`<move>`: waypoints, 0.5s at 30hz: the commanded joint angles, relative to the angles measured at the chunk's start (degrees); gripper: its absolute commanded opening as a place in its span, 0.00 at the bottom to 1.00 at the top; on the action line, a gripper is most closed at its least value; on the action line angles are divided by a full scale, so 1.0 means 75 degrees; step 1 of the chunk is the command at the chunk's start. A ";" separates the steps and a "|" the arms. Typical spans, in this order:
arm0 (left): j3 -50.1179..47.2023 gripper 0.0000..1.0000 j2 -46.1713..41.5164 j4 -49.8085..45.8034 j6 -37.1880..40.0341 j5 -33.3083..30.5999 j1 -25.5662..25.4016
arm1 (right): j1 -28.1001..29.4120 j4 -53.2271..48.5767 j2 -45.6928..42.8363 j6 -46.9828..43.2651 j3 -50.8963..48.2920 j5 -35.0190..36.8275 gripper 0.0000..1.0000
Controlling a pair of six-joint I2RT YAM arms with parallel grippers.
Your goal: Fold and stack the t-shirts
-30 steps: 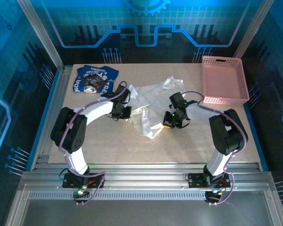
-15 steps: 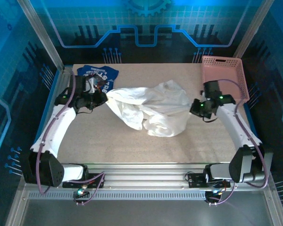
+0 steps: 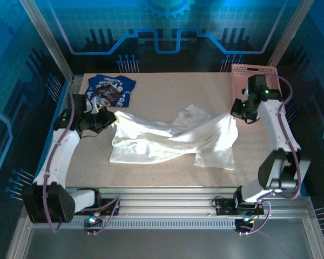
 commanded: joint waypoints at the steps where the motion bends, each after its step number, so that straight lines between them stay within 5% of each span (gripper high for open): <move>1: 0.0075 0.00 0.0957 0.0759 0.0279 -0.0298 0.0084 | -0.0078 0.0468 0.1010 -0.0192 0.0411 -0.0315 0.03; 3: 0.0435 0.09 0.1612 0.0868 0.0388 -0.0533 0.0084 | -0.0020 0.0728 0.1515 -0.0187 0.0735 -0.0496 0.21; 5: 0.0847 0.45 0.2067 0.0887 0.0377 -0.0688 0.0086 | 0.0049 0.0724 0.1707 -0.0157 0.1091 -0.0621 0.52; 9: 0.1290 0.98 0.1755 0.0417 0.0118 -0.0600 0.0073 | 0.0357 0.0302 0.0772 -0.0302 0.0883 -0.0667 0.75; 15: 0.0049 0.99 -0.0338 -0.1330 -0.0016 -0.0718 0.0079 | 0.0335 -0.0514 -0.1875 0.0887 -0.1855 -0.1406 0.76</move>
